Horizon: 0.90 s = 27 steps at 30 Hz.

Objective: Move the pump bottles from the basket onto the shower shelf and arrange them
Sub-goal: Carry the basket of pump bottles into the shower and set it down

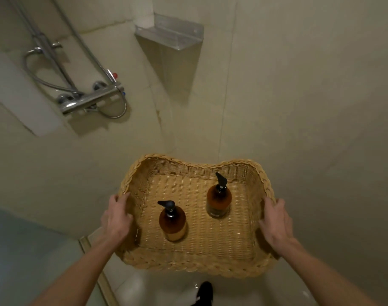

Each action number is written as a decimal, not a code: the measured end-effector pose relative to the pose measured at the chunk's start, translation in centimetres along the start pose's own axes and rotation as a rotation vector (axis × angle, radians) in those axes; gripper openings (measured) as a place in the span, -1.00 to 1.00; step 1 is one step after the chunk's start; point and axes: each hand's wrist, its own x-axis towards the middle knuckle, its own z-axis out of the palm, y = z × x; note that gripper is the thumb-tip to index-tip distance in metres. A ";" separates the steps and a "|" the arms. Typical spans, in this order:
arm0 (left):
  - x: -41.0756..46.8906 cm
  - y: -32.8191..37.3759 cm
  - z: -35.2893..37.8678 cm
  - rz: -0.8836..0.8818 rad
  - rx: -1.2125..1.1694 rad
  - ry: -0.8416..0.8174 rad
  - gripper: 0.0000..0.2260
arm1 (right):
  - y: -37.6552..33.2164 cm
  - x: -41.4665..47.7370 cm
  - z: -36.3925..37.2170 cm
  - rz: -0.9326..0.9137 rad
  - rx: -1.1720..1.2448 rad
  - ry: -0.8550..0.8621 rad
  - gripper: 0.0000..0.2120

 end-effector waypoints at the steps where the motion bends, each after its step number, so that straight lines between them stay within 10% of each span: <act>1: 0.7 -0.4 0.0 -0.016 -0.005 0.004 -0.42 | -0.8 1.0 0.1 -0.025 -0.004 -0.009 -0.70; 27: -2.2 -9.3 0.4 -0.702 -0.106 0.262 -0.40 | -20.5 18.9 8.8 -0.652 -0.117 -0.354 -0.47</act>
